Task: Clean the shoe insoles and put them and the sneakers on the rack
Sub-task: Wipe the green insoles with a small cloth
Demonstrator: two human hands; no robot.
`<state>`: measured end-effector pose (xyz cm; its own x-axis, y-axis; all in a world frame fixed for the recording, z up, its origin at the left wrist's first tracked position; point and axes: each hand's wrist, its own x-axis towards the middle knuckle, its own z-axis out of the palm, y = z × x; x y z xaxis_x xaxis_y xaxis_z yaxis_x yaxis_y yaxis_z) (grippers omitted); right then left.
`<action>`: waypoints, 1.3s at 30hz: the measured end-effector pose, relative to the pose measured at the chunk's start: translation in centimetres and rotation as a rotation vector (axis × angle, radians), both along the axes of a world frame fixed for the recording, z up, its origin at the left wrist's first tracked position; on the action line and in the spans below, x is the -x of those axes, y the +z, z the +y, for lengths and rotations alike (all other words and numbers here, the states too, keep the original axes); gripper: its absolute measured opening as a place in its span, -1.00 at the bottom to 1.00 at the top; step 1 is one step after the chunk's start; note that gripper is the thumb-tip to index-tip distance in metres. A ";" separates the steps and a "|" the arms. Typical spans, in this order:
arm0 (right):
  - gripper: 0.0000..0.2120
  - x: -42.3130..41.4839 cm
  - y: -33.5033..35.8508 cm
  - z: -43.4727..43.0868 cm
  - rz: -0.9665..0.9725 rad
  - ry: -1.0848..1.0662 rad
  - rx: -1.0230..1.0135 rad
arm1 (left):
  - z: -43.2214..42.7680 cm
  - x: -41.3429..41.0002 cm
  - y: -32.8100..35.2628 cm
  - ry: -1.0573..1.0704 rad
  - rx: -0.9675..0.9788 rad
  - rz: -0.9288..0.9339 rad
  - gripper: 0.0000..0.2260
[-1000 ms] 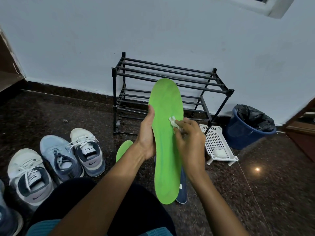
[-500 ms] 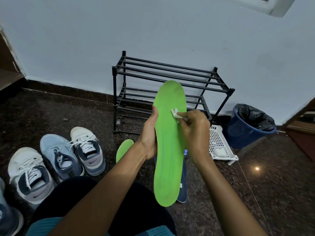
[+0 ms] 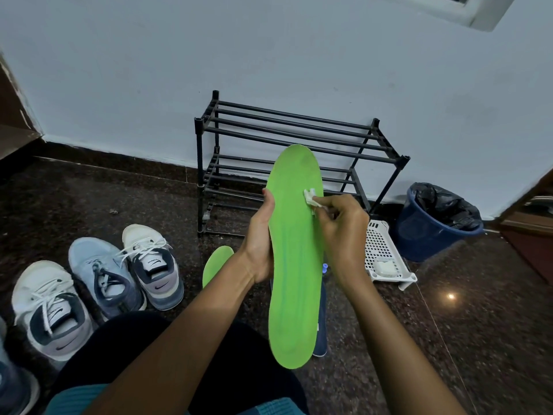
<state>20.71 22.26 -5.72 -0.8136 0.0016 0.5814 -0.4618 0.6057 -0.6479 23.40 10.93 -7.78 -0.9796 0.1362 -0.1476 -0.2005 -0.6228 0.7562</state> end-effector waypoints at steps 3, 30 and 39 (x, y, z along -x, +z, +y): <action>-0.88 -0.6 -0.3 -0.7 0.016 0.035 -0.006 | -0.4 0.1 -0.1 0.013 -0.015 -0.006 -0.41; -0.84 -2.1 -0.4 -1.1 -0.002 0.076 -0.084 | -0.8 0.5 -0.5 0.056 -0.003 0.003 -0.36; -0.82 -6.0 -1.6 -2.8 -0.040 0.249 -0.020 | -1.3 1.1 -0.8 0.008 -0.192 0.047 -0.18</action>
